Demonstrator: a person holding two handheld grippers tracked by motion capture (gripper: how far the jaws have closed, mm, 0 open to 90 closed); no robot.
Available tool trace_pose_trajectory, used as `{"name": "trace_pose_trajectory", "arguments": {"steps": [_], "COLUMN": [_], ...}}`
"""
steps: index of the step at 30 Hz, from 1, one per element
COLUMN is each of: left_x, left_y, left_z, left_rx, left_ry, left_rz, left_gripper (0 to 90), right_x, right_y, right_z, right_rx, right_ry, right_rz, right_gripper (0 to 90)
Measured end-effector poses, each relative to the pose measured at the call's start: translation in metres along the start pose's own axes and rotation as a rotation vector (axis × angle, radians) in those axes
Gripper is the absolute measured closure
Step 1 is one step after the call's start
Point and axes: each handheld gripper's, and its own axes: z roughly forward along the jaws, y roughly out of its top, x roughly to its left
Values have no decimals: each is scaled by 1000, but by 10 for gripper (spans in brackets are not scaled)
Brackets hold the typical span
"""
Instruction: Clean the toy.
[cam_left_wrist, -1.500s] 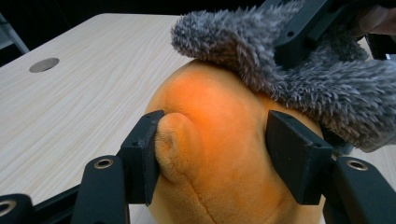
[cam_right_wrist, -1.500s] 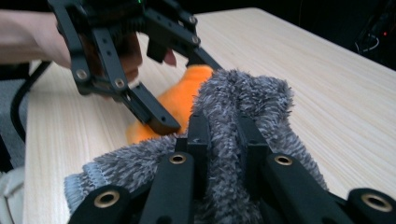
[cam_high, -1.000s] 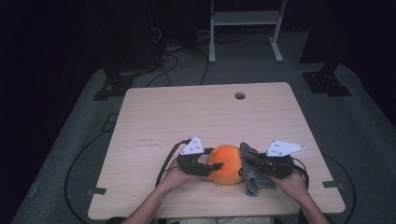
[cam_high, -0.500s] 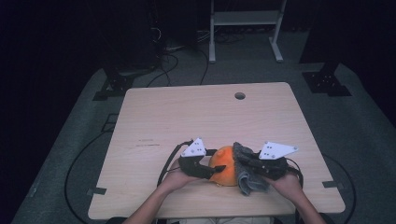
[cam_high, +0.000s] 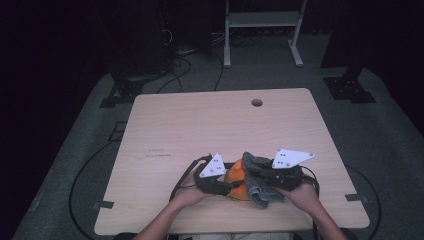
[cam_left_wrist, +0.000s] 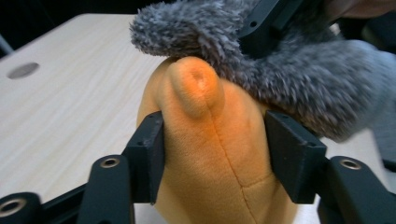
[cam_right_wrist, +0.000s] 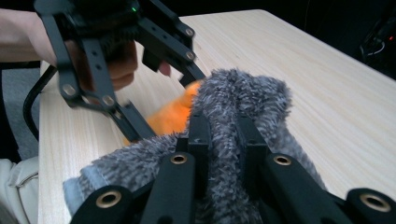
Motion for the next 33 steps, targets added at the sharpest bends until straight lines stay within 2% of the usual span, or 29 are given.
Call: {"name": "trace_pose_trajectory", "arguments": {"steps": [3, 5, 7, 8, 10, 11, 14, 15, 16, 19, 20, 21, 22, 23, 25, 26, 28, 33], "left_x": [2, 0, -3, -3, -3, -2, 7, 11, 14, 18, 18, 19, 20, 21, 22, 21, 22, 24], "left_y": [-1, 0, 0, 1, 1, 0, -7, -10, -12, -15, -15, -15, -15, -15, -16, -16, -16, -19], "left_z": [0, 1, 3, 4, 4, 3, 0, -1, -2, -2, -2, -1, -1, -1, -2, -3, -4, -5], "left_rx": [-5, 4, 4, 0, 6, 14, 10, 5, 4, 3, 4, 6, 5, 5, 8, 8, 4, 10], "left_ry": [-13, 6, 17, 18, 25, 29, 16, 13, 14, 15, 16, 16, 13, 12, 7, 5, -1, 1], "left_rz": [-20, 5, 24, 29, 34, 27, -34, -68, -83, -118, -120, -122, -132, -138, -137, -139, -147, -161], "left_gripper": [397, 414, 438, 441, 445, 445, 445, 445, 445, 445, 446, 447, 448, 448, 446, 444, 443, 445], "right_x": [-6, -9, -6, -3, 5, 6, -1, -4, -6, -11, -9, -6, -2, 4, 10, 9, 1, -9], "right_y": [-8, -11, -7, -3, 4, 5, -2, -5, -10, -17, -17, -15, -11, -8, -6, -7, -12, -19], "right_z": [-3, -7, -9, -9, -5, -2, 2, 2, 1, -3, -6, -7, -6, -4, 4, 6, 6, -4], "right_rx": [14, 17, -20, -43, -37, -27, -6, 9, 29, 40, 29, 13, -4, -1, 51, 61, 50, 65], "right_ry": [-18, -29, -9, 10, 12, 2, -4, -19, -47, -71, -76, -58, -21, -17, -38, -43, -28, -86], "right_rz": [18, 33, 53, 47, 13, -1, 32, 30, 29, 66, 77, 87, 81, 59, -8, -12, 20, 66], "right_gripper": [792, 792, 792, 792, 792, 792, 792, 792, 793, 792, 789, 789, 789, 789, 790, 790, 792, 792]}}
